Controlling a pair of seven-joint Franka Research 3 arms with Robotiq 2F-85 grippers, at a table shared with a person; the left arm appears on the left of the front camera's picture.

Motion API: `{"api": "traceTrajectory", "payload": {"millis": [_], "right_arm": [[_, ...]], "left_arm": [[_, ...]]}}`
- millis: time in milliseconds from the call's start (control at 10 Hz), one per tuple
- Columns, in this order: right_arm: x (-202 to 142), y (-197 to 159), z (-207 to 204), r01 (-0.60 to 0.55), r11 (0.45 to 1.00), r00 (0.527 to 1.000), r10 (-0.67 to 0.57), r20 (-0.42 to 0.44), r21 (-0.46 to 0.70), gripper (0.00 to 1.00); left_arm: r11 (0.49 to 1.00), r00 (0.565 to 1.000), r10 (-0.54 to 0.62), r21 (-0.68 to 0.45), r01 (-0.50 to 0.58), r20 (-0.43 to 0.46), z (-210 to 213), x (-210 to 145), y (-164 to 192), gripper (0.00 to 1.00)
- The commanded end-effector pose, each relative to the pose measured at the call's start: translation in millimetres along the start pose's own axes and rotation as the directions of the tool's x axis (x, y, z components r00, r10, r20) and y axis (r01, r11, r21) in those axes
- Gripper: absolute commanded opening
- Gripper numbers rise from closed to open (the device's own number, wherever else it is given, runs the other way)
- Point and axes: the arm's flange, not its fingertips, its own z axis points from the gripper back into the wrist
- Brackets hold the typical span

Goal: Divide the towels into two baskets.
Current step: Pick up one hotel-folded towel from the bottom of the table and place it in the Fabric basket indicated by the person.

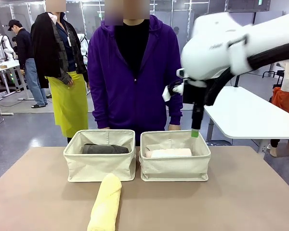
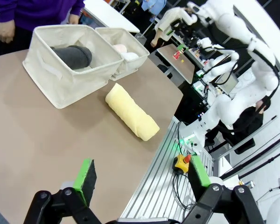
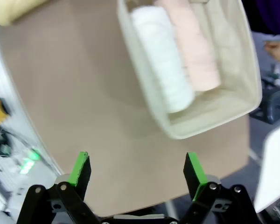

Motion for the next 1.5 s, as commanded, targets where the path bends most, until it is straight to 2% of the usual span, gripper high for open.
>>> {"api": "traceTrajectory", "payload": {"millis": [0,100,200,400,500,600,800,1000,1100,1300,1400], "right_arm": [[-86,10,5,0.201,0.971,0.959,-0.223,0.176,0.132,1.00],[-126,11,4,0.235,0.941,0.921,-0.295,0.253,0.242,1.00],[-160,10,0,0.297,0.901,0.890,-0.381,0.250,0.316,1.00],[-249,-1,-13,0.337,0.767,0.791,-0.545,0.277,0.547,1.00],[-290,-4,-19,0.378,0.708,0.708,-0.636,0.305,0.597,1.00],[-328,-1,-32,0.383,0.644,0.643,-0.700,0.309,0.662,1.00],[-403,13,-73,0.364,0.519,0.479,-0.817,0.323,0.774,1.00],[-444,29,-116,0.319,0.434,0.337,-0.883,0.327,0.842,1.00],[-456,37,-134,0.305,0.399,0.286,-0.904,0.317,0.864,1.00],[-461,40,-152,0.297,0.381,0.268,-0.913,0.307,0.875,1.00],[-467,41,-137,0.340,0.370,0.277,-0.918,0.284,0.864,1.00]], "left_arm": [[1.000,1.000,0.000,-0.007,0.000,-0.002,2,-2,-3,1.00],[1.000,1.000,0.000,-0.007,0.000,-0.002,2,-2,-3,1.00],[1.000,1.000,0.000,-0.007,0.000,-0.002,2,-2,-3,1.00],[1.000,1.000,0.000,-0.007,0.000,-0.002,2,-2,-3,1.00],[1.000,1.000,0.000,-0.007,0.000,-0.002,2,-2,-3,1.00],[1.000,1.000,0.000,-0.007,0.000,-0.002,2,-2,-3,1.00],[1.000,1.000,0.000,-0.007,0.000,-0.002,2,-2,-3,1.00],[1.000,1.000,0.000,-0.007,0.000,-0.002,2,-2,-3,1.00],[1.000,1.000,0.000,-0.007,0.000,-0.002,2,-2,-3,1.00],[1.000,1.000,0.000,-0.007,0.000,-0.002,2,-2,-3,1.00],[1.000,1.000,0.000,-0.007,0.000,-0.002,2,-2,-3,1.00]]}}
